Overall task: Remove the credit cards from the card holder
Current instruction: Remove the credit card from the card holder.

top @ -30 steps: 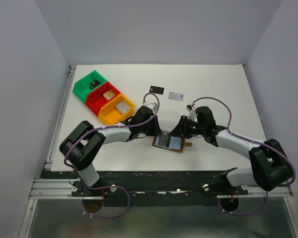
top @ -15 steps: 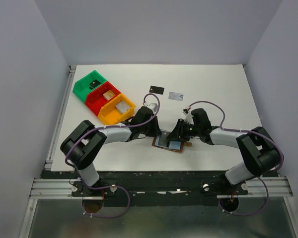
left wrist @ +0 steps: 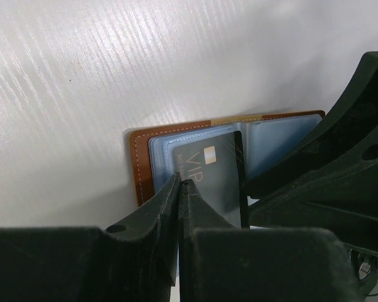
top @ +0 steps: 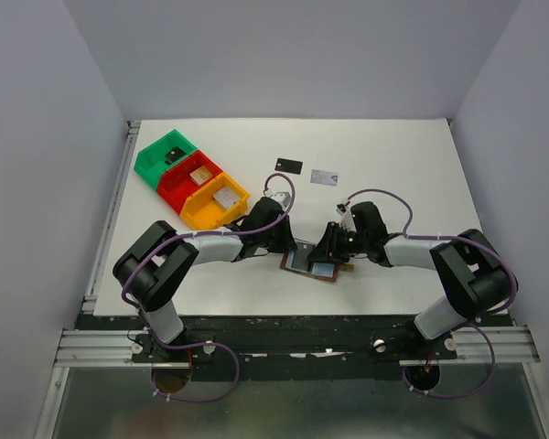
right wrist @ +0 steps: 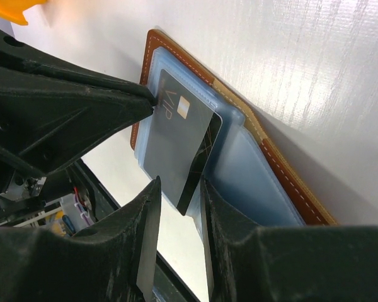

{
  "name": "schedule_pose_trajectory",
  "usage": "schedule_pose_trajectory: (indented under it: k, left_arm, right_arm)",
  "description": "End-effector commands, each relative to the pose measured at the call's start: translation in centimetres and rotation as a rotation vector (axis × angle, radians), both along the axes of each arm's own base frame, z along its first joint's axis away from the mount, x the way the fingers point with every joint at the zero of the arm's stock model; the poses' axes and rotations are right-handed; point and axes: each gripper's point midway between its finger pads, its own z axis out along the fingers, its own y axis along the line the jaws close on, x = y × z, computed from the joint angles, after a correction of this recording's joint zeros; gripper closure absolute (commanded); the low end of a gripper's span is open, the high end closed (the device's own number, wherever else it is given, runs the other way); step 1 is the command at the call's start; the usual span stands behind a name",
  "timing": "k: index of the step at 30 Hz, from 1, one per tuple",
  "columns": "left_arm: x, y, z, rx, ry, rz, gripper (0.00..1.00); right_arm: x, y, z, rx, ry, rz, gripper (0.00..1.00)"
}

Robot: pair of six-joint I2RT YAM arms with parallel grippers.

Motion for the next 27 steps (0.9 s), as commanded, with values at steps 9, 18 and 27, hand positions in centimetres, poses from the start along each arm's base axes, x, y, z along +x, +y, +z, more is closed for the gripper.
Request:
schedule_pose_trajectory:
  k: [9, 18, 27]
  left_arm:
    - [-1.1, 1.1, -2.2, 0.073, 0.042, 0.017, 0.84]
    - [-1.1, 1.7, -1.3, 0.071, 0.024, 0.036, 0.64]
    - [-1.4, 2.5, -1.0, 0.084, 0.016, 0.058, 0.65]
  right_arm:
    - [-0.4, -0.2, -1.1, -0.003, 0.005, 0.009, 0.60]
    - [-0.4, 0.1, -1.2, 0.016, 0.010, 0.014, 0.60]
    - [-0.2, 0.3, -1.0, 0.022, -0.011, 0.031, 0.65]
